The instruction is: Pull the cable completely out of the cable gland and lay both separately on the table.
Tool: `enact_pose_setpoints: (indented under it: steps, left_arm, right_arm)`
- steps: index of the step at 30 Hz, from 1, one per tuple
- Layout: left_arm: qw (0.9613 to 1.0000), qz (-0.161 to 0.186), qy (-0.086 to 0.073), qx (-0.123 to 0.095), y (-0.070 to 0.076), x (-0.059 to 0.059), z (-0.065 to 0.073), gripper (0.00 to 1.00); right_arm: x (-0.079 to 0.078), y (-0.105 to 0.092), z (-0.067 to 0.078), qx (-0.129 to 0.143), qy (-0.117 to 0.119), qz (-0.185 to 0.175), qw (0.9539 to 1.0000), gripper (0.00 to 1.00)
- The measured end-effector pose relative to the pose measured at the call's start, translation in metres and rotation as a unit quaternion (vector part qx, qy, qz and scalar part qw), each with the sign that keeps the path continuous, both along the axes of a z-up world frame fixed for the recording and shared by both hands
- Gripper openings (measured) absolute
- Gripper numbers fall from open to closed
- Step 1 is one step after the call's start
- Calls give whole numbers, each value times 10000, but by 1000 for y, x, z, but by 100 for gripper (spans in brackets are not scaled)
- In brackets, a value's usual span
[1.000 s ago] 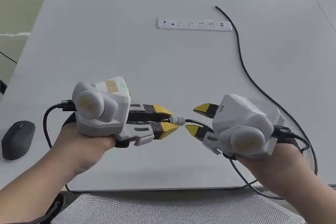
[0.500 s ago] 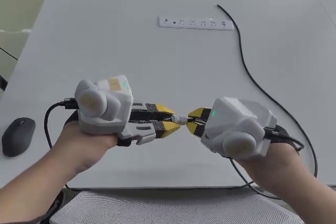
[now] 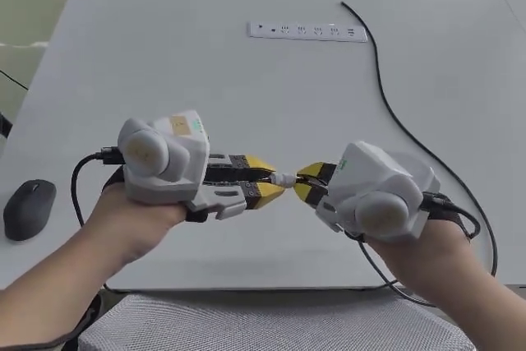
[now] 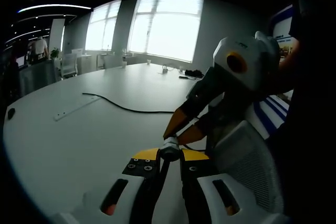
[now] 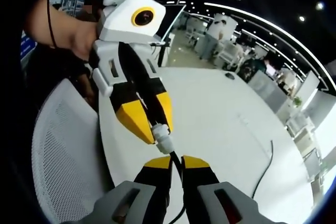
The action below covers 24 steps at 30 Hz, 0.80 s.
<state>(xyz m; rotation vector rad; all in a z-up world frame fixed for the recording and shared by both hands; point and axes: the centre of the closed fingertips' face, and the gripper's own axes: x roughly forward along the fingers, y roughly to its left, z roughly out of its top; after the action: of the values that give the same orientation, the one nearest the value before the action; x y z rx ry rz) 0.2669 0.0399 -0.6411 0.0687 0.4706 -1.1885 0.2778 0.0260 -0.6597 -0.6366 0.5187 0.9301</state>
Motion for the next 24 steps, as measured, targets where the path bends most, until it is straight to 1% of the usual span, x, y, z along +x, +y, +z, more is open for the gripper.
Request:
enact_pose_setpoints:
  steps: [3, 6, 8, 11, 15, 19, 22, 24]
  left_arm:
    - [10000, 12, 9, -14, 0, 0, 1, 15]
    - [10000, 8, 2, -9, 0, -1, 1, 15]
    - [10000, 18, -2, -6, 0, 0, 2, 15]
    - [10000, 19, 2, -4, 0, -1, 1, 15]
    - [10000, 6, 3, -6, -1, -2, 1, 15]
    - [10000, -6, 2, -9, -2, -2, 1, 15]
    - [10000, 0, 7, -34, -3, -1, 2, 15]
    - [10000, -6, -2, -26, -4, -1, 3, 15]
  right_arm:
    - [2, -4, -1, 82, 75, -108, 9999, 1]
    - [3, -10, -5, 99, 115, -217, 9996, 2]
    - [4, -15, -8, 155, 252, -382, 9988, 1]
    - [5, -22, -13, 273, 387, -584, 9972, 1]
    - [6, -30, -17, 293, 465, -738, 9958, 1]
    - [9, -43, -25, 499, 721, -1108, 9900, 1]
    - [11, -49, -29, 649, 859, -1317, 9854, 1]
    - [12, -54, -33, 771, 1023, -1509, 9802, 1]
